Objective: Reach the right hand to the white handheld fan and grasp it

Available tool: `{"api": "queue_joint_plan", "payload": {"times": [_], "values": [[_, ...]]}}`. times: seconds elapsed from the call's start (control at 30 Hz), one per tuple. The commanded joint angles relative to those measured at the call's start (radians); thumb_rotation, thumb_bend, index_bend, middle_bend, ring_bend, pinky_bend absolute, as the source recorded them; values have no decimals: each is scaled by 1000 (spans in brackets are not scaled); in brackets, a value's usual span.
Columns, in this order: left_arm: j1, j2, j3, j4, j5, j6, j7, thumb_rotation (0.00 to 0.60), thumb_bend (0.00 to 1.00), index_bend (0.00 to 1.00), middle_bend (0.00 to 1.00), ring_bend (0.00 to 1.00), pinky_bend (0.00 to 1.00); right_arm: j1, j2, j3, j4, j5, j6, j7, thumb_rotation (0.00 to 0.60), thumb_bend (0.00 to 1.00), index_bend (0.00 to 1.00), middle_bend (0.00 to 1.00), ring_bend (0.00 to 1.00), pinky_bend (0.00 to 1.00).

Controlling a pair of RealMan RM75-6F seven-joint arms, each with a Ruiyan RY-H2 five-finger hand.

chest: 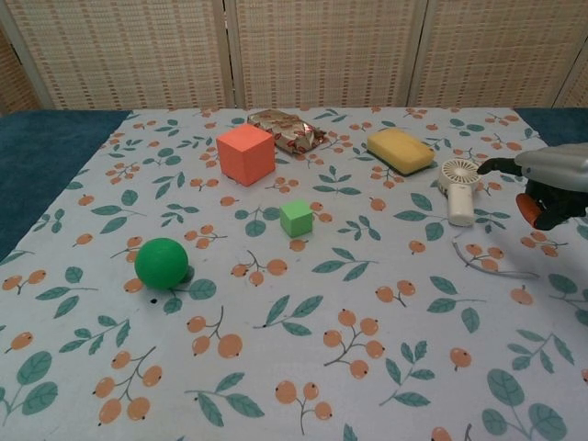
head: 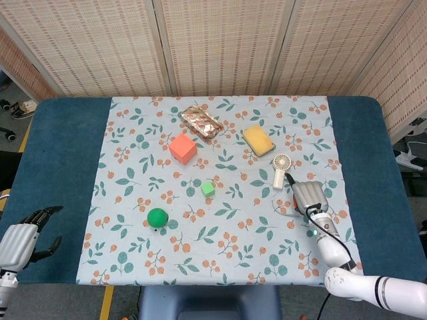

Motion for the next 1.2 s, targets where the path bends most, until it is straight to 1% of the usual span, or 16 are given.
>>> {"api": "queue_joint_plan", "payload": {"times": [0.03, 0.37, 0.73, 1.2], "values": [[1, 1, 1, 0, -1, 0, 0, 600, 375, 188, 213, 225, 386, 12, -13, 4, 26, 15, -11, 14, 600, 727, 0, 792, 638, 644], [3, 2, -1, -3, 3, 9, 1, 600, 375, 194, 218, 229, 387, 41, -49, 2, 105, 45, -36, 38, 600, 727, 0, 793, 638, 644], [9, 3, 0, -11, 7, 21, 15, 600, 375, 210, 227, 236, 387, 53, -68, -17, 144, 54, -56, 56, 600, 727, 0, 793, 640, 644], [2, 2, -3, -7, 1, 9, 13, 600, 375, 214, 230, 237, 387, 85, -121, -20, 201, 84, -78, 47, 600, 727, 0, 793, 640, 644]]}}
